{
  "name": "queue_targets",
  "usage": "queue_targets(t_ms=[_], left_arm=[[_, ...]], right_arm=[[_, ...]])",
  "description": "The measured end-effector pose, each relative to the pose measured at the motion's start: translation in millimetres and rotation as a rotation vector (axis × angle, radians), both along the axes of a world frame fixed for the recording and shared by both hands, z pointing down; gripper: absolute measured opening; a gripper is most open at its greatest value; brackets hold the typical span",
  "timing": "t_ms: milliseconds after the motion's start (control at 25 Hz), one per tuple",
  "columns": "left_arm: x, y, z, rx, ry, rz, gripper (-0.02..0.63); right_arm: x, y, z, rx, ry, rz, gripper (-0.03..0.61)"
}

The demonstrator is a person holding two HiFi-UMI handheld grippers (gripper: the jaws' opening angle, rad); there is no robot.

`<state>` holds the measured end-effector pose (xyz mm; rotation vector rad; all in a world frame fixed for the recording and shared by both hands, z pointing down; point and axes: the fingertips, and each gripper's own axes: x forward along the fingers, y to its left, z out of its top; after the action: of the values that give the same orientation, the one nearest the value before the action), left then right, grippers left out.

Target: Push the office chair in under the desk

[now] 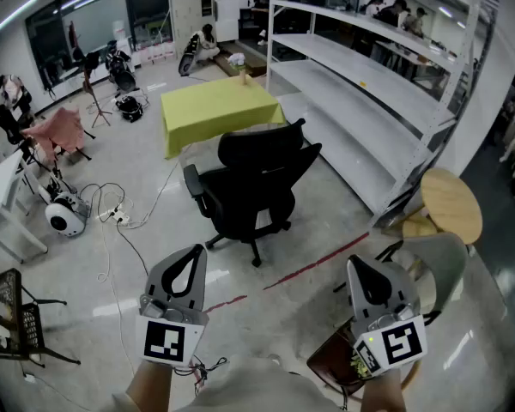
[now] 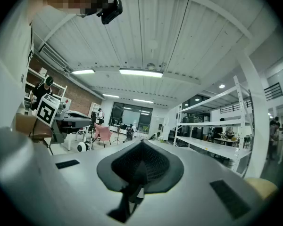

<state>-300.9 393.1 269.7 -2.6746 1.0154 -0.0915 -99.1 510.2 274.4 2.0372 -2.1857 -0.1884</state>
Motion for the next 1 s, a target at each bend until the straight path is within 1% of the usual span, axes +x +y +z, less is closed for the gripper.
queue_targets(t_ms=[320, 520, 720, 920, 1000], left_arm=[[15.3, 7.7, 2.3, 0.004, -0.006, -0.023, 0.008], [25.2, 15.5, 8.8, -0.002, -0.013, -0.038, 0.006], [29.2, 19.9, 10.2, 0.043, -0.049, -0.079, 0.008], [35.4, 23.8, 10.5, 0.023, -0.048, -0.076, 0.008], [39.5, 23.8, 13.3, 0.028, -0.058, -0.076, 0.006]], right_arm=[[15.9, 7.4, 6.5, -0.006, -0.039, -0.025, 0.006], [28.0, 12.5, 15.5, -0.026, -0.015, -0.036, 0.006], [41.3, 21.8, 26.5, -0.040, -0.013, -0.046, 0.006], [53.6, 23.7, 35.1, -0.053, -0.009, -0.052, 0.006], [56.5, 21.7, 39.3, -0.061, -0.004, -0.057, 0.006]])
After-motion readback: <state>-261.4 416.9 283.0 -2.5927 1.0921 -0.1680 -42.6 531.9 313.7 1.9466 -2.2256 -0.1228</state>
